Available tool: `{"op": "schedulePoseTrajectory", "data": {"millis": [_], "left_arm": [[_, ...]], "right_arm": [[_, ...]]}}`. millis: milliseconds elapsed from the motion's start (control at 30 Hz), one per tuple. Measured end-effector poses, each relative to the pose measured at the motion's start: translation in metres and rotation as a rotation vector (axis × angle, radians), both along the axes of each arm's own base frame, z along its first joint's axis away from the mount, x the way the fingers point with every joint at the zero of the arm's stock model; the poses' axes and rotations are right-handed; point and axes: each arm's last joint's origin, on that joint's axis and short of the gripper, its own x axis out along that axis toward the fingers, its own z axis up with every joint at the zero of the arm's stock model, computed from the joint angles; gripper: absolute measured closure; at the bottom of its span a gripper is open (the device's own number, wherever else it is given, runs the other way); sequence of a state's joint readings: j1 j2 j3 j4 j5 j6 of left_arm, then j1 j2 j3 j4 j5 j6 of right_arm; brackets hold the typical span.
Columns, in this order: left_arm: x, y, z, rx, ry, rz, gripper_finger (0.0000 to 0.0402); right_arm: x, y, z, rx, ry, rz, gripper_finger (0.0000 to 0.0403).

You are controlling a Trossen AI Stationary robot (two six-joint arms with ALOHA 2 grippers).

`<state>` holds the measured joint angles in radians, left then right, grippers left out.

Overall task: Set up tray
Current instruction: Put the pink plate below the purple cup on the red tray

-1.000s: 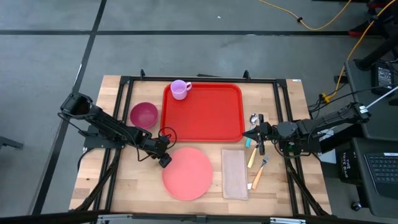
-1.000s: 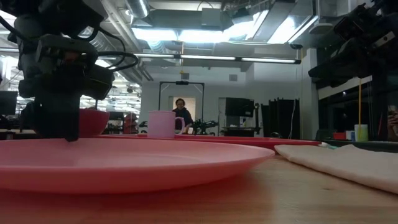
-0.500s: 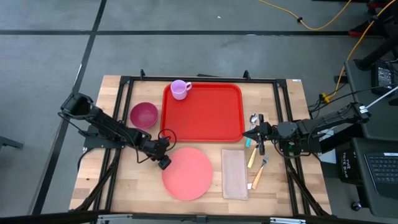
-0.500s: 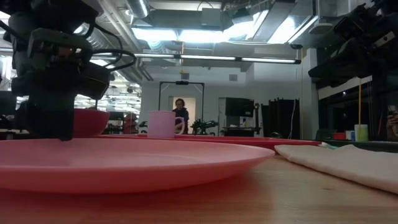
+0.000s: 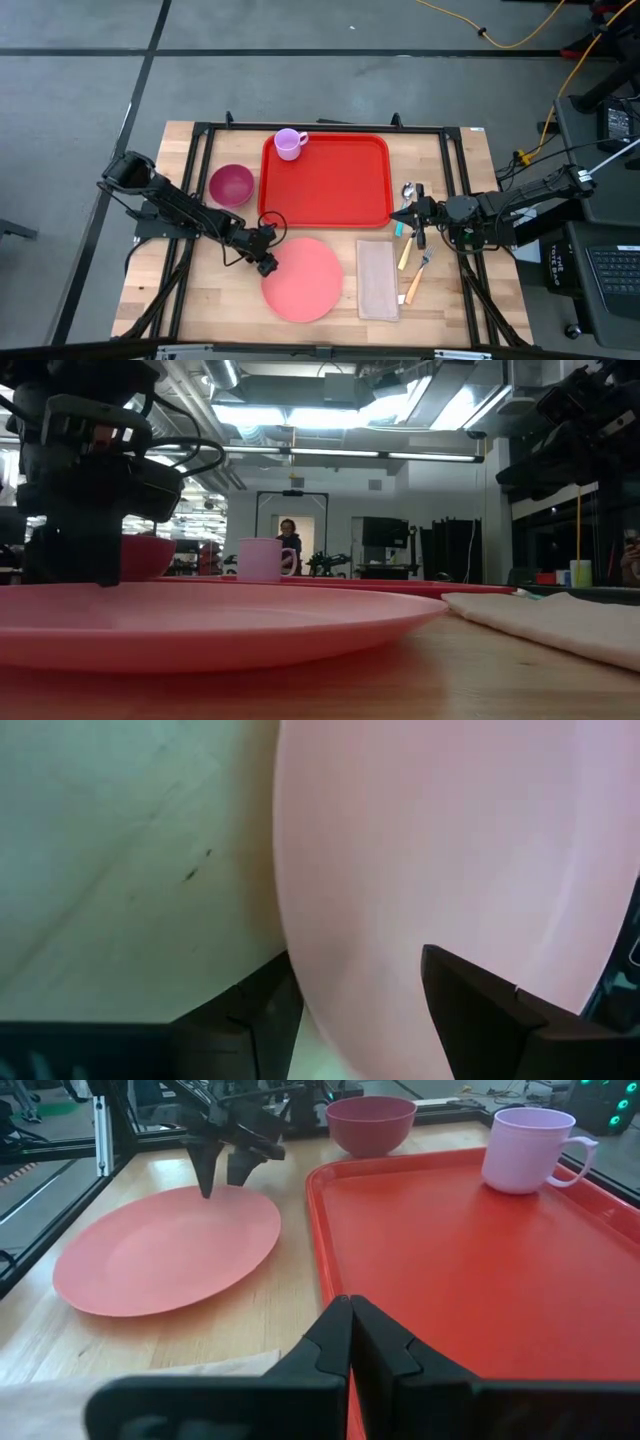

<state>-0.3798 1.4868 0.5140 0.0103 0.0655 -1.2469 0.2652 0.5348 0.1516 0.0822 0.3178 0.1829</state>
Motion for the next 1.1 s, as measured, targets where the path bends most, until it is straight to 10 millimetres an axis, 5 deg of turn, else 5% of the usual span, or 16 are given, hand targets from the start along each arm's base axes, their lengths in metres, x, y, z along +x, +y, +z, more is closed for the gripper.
{"op": "schedulePoseTrajectory", "data": {"millis": [300,600,1100], "left_arm": [[-0.0015,0.0009,-0.0015,0.027,0.012,0.002,0.0275],[-0.0037,0.0016,-0.0027,0.040,0.041,-0.007,0.0388],[-0.0018,0.0019,0.0066,0.048,-0.042,0.007,0.0398]], "right_arm": [[0.0000,0.0002,0.0000,0.002,0.000,0.005,0.0394],[-0.0003,0.0001,-0.0010,0.024,0.009,-0.002,0.0394],[-0.0004,0.0000,-0.0014,0.021,0.013,-0.002,0.0394]]}}
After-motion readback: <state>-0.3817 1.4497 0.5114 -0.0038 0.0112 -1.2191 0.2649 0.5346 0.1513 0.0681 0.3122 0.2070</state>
